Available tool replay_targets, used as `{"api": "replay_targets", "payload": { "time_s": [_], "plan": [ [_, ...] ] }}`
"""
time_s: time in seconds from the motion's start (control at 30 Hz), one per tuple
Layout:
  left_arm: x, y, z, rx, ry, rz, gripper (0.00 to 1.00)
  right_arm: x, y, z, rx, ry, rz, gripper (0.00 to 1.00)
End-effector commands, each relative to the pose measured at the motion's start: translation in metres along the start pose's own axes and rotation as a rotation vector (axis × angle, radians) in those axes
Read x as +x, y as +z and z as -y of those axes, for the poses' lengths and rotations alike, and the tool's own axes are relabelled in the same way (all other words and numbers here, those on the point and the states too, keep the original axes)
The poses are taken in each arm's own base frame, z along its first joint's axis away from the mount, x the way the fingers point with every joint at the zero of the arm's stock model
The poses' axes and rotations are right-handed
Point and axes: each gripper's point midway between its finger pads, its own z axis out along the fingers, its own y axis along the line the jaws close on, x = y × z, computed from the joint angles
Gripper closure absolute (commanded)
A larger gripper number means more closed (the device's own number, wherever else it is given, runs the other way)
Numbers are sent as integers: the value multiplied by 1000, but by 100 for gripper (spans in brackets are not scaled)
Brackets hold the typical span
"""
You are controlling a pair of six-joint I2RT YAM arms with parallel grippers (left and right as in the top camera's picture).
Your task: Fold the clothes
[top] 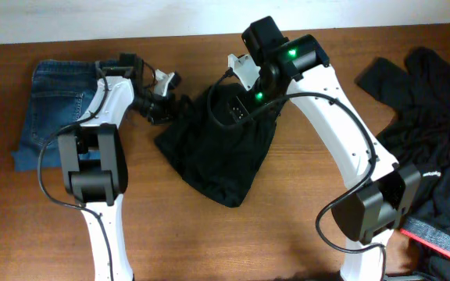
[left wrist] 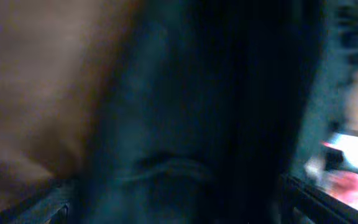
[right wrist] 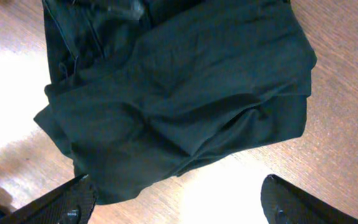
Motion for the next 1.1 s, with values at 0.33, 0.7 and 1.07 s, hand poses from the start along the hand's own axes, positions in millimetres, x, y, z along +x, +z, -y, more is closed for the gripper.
{"api": "replay_targets", "payload": {
  "time_s": [0.33,0.7,1.07],
  "plan": [
    [24,24,31,268,-29,-65,1,7,21,31,14,154,-45,3],
    [30,41,44,260,-1,-110,1,40,97,64,146,372,-225,22],
    [34,45,41,230,2,-131,1,58,145,61,119,376,-342,22]
  ]
}}
